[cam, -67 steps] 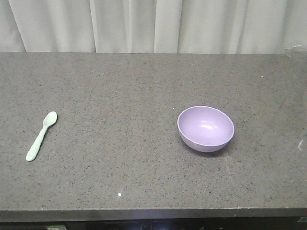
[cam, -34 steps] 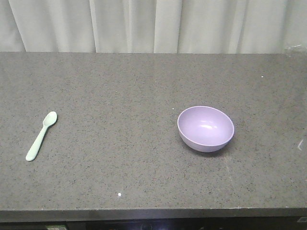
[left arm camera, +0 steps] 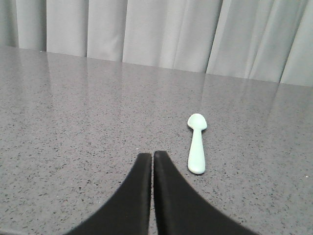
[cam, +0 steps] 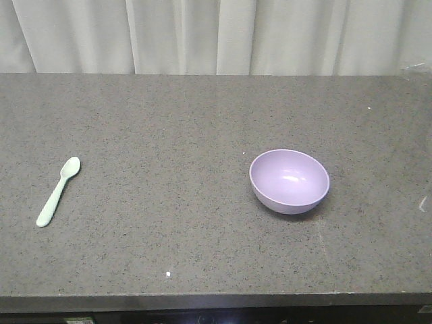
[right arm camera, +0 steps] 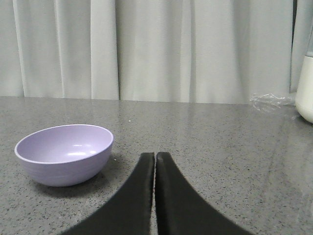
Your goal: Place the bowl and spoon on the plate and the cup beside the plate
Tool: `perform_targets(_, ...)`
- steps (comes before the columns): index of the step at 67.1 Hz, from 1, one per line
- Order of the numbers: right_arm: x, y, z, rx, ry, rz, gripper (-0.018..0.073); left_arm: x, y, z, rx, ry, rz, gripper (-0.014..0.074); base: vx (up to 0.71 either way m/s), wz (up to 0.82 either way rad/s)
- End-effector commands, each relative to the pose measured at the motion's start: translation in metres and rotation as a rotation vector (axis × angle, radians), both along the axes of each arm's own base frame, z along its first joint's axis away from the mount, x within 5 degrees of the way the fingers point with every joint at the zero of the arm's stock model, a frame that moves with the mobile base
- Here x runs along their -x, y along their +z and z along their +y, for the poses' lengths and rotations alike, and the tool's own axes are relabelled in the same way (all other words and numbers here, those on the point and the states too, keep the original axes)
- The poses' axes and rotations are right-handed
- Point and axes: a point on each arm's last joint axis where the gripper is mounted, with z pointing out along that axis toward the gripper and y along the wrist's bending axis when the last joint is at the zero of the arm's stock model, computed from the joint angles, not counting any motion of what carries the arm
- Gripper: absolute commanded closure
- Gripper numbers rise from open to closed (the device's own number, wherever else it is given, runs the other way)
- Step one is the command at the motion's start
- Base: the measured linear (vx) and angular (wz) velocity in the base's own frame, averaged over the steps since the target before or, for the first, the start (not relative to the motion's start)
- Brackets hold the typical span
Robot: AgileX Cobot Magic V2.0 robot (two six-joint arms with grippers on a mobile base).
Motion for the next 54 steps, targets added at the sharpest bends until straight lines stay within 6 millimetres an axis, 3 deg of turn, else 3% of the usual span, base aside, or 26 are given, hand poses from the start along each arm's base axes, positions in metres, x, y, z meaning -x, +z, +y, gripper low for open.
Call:
perform_targets(1, 0.0010, 0.0048, -0.0002, 0.007, -0.005, -0.077, 0.0561, -0.0023, -0.0029, -0.0009, 0.008, -0.013, -0.034, 0.0602, 0.00, 0.00)
perform_targets(54, 0.0010, 0.0049, -0.0002, 0.007, -0.005, -0.078, 0.0561, -0.0024, -0.0023, -0.0010, 0.007, -0.014, -0.041, 0.0602, 0.00, 0.00)
